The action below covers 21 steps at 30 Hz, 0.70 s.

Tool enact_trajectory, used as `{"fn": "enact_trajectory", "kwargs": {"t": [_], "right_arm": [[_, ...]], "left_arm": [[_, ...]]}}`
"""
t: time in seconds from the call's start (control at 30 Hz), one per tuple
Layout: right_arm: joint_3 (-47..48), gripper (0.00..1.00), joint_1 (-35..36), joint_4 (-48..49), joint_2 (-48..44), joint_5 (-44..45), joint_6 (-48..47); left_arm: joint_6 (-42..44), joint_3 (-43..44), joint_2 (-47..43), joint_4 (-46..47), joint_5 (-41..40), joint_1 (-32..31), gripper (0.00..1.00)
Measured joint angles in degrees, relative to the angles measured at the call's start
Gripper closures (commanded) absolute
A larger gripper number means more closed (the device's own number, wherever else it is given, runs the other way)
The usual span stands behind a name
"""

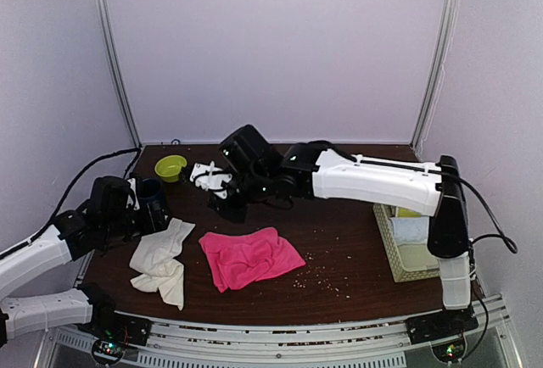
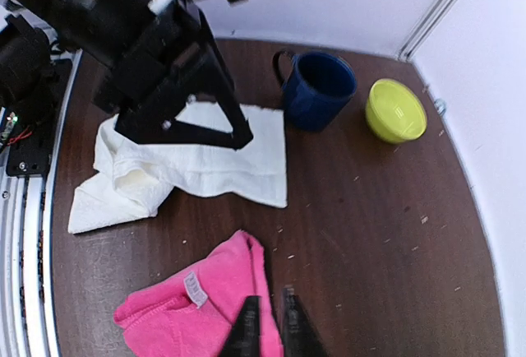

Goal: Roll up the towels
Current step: Move the towel to the corner of the board.

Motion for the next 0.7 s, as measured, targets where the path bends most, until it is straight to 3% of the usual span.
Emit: {"fn": "enact_trajectory", "kwargs": {"t": [0.07,0.23,0.37,0.47,0.7], "right_arm": [[0.83,0.62,-0.28,0.04,-3.48,-0.44,-0.66],[-7.91,0.64,-0.63,1.33,-10.29,-0.83,-1.66],[-17.38,0.62,-0.57,0.44,-7.74,-1.46,-2.16],[-21.22,0.49,-0.11,-1.44,-4.39,-1.44,-2.54],[-23.08,0.5,0.74,-2.6,-1.86,-1.18,-3.61]], "left_arm": [[1.07,1.36,0.17,0.79,-0.52,0.0,0.24],[3.8,1.16,2.56,3.69,1.92,0.0,0.29],[5.05,-1.6,4.02,8.61,6.34,0.0,0.37],[5.07,-3.82,5.53,11.72,8.7,0.0,0.35],[4.79,-5.03,7.06,13.53,10.01,0.0,0.31]]}}
